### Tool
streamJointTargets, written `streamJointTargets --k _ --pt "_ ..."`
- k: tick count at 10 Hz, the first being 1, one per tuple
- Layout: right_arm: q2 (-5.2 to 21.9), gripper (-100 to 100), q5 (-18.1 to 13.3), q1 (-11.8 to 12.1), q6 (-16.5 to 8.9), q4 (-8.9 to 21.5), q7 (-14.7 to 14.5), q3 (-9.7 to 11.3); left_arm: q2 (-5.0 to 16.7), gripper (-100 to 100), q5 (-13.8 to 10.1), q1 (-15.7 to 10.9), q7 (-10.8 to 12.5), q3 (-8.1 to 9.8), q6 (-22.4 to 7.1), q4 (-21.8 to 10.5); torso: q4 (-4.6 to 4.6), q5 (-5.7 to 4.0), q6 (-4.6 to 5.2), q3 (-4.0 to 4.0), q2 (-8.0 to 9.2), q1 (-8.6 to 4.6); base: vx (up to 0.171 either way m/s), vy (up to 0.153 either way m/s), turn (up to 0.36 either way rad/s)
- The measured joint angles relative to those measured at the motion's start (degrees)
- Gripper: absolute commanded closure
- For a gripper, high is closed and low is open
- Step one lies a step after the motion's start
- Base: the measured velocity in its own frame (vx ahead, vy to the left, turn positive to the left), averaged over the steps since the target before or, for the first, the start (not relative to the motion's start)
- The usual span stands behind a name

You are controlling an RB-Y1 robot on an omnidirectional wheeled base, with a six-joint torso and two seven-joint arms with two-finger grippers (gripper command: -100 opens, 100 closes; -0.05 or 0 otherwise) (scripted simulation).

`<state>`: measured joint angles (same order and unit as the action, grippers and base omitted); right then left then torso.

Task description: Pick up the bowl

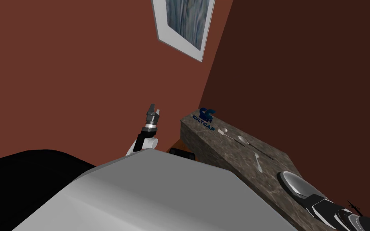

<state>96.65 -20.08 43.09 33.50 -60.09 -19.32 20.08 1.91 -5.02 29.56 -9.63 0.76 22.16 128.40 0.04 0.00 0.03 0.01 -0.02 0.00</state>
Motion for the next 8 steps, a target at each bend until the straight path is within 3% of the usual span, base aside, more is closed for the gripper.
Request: streamJointTargets --k 2,3,4,7,8 --pt "0.01 100 0.03 -0.03 -0.05 0.03 0.04 -0.04 0.0 0 0.0 0.0 0.0 0.0 0.0 0.0 -0.01 0.0 0.01 0.0 0.01 0.04 0.0 0.0 0.0" --pt "0.0 0 0.03 -0.03 -0.05 0.03 0.05 -0.03 0.0 0 0.0 0.0 0.0 0.0 0.0 0.0 -0.01 0.02 0.01 0.0 0.01 0.05 0.0 0.0 0.0" --pt "-0.01 100 0.03 -0.02 -0.05 0.02 0.05 -0.03 0.0 0 0.0 0.0 0.0 0.0 0.0 0.0 -0.01 0.02 0.01 0.0 0.01 0.07 -0.004 0.012 -0.075" --pt "2.95 100 1.38 1.2 1.64 -0.18 0.22 -1.14 0.0 0 0.0 0.0 0.0 0.0 0.0 0.0 0.0 0.13 0.01 0.05 0.1 0.28 -0.014 0.021 -0.064" --pt "3.04 0 1.45 1.28 1.63 -0.29 0.27 -1.18 0.0 0 0.0 0.0 0.0 0.0 0.0 0.0 0.0 0.12 0.0 0.04 0.07 0.23 0.0 0.0 0.0"
